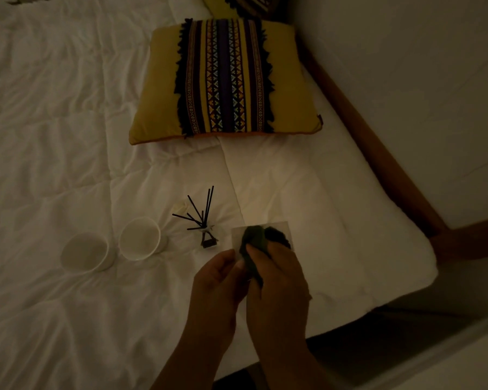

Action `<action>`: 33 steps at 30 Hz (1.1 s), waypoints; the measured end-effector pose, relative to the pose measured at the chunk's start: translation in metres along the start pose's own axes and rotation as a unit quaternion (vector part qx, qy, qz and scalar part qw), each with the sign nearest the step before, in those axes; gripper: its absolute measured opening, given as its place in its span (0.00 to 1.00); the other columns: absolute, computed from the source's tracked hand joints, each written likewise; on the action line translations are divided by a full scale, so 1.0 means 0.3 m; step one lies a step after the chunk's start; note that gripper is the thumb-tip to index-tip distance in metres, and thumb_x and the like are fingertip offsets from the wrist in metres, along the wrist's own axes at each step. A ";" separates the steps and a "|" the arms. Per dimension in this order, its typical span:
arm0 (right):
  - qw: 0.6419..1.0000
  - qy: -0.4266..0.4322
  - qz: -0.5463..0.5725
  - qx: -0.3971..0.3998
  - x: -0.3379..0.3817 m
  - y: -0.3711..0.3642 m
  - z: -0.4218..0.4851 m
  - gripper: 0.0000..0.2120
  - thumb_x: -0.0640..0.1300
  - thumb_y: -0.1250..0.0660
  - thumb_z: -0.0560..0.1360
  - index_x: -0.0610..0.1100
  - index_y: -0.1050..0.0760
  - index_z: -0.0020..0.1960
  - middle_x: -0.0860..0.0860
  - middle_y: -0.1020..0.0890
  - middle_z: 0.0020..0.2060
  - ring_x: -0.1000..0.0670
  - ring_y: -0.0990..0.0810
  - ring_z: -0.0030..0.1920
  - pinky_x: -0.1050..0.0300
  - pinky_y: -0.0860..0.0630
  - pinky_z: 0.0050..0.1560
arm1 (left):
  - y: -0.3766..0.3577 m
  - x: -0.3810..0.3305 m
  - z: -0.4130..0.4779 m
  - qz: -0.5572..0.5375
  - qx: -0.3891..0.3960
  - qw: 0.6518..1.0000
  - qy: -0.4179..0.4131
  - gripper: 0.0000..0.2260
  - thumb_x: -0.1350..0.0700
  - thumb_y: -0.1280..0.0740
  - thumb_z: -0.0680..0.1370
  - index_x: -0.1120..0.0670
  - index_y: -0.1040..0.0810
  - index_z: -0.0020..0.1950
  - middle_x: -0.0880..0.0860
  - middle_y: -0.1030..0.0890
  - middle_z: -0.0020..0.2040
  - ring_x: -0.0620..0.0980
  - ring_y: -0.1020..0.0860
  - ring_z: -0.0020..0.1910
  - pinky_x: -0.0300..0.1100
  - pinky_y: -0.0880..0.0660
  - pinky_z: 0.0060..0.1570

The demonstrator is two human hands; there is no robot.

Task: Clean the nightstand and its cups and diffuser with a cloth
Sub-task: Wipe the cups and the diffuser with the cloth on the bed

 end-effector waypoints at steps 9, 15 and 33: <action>0.985 -0.114 0.080 0.099 -0.102 0.008 0.059 0.16 0.34 0.33 0.73 0.43 0.21 0.60 0.45 0.18 0.57 0.45 0.21 0.58 0.53 0.27 0.64 | -0.003 0.036 0.147 -0.034 -0.073 0.997 0.013 0.10 0.60 0.40 0.81 0.58 0.23 0.60 0.59 0.17 0.56 0.56 0.17 0.54 0.49 0.19 0.52; 0.943 -0.247 0.184 0.128 -0.171 0.033 -0.004 0.18 0.32 0.36 0.75 0.52 0.20 0.55 0.49 0.17 0.54 0.50 0.18 0.50 0.50 0.21 0.57 | -0.050 0.062 0.322 0.001 -0.107 0.993 0.052 0.07 0.61 0.39 0.81 0.52 0.23 0.51 0.58 0.18 0.55 0.56 0.18 0.54 0.49 0.20 0.53; 0.879 -0.201 0.364 0.235 0.145 0.284 0.066 0.24 0.30 0.36 0.74 0.61 0.20 0.45 0.63 0.15 0.39 0.60 0.17 0.42 0.67 0.20 0.42 | -0.021 -0.190 -0.102 0.029 -0.097 0.979 0.176 0.09 0.56 0.39 0.81 0.55 0.19 0.51 0.56 0.17 0.48 0.55 0.18 0.45 0.48 0.20 0.40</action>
Point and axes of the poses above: each hand's wrist, its own z-axis towards the middle knuckle, its own y-axis out of the back of the hand, x = y × z, the point moved 1 cm from there along z, towards the middle knuckle
